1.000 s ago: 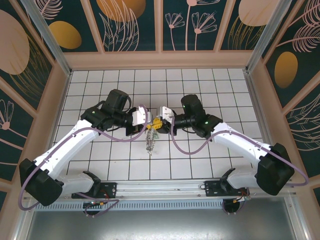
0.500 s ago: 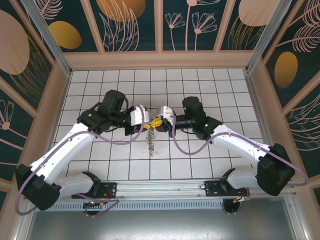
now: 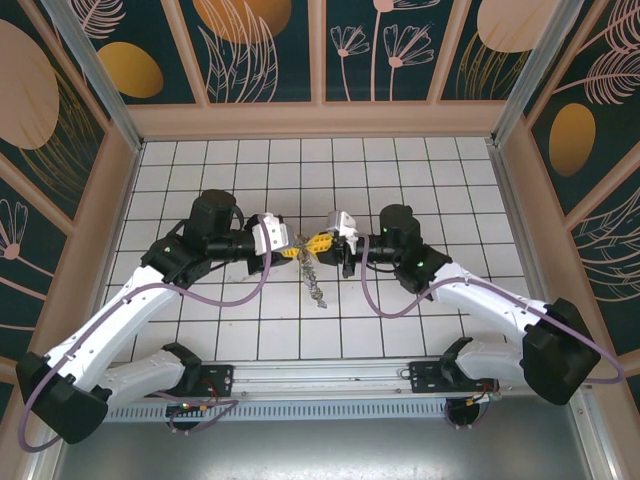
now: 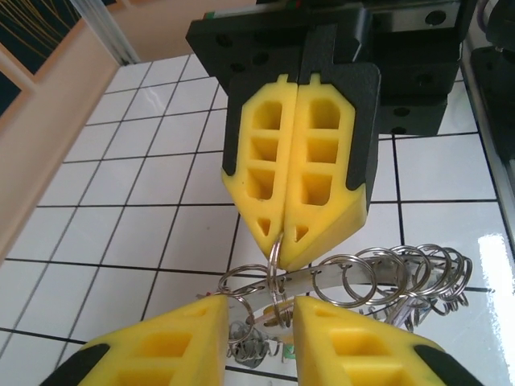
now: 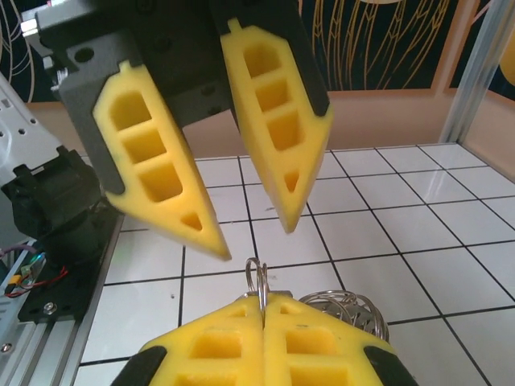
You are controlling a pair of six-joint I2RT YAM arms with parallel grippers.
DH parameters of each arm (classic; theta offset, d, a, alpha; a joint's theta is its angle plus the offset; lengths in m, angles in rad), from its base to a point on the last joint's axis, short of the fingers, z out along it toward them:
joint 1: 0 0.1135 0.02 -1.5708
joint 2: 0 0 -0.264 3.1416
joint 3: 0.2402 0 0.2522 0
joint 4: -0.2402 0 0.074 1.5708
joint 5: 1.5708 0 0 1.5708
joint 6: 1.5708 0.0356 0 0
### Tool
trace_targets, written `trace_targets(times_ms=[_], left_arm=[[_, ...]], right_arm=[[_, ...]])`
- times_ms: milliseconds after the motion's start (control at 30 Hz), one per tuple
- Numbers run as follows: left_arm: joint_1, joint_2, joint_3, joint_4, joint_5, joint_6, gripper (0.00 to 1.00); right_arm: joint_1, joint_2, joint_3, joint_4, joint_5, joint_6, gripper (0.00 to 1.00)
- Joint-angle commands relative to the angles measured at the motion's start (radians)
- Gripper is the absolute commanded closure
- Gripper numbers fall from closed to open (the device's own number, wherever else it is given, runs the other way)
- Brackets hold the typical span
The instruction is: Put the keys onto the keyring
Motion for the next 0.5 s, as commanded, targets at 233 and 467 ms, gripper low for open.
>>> trace_targets(times_ms=[233,467], left_arm=[[-0.002,0.014,-0.05,0.079,0.071,-0.035,0.97],[0.0,0.027,-0.051,0.058,0.037,0.002,1.0]], right_arm=[[-0.005,-0.033,-0.054,0.278,0.044,0.147,1.0],[-0.006,-0.028,-0.061,0.333,0.045,0.184,1.0]])
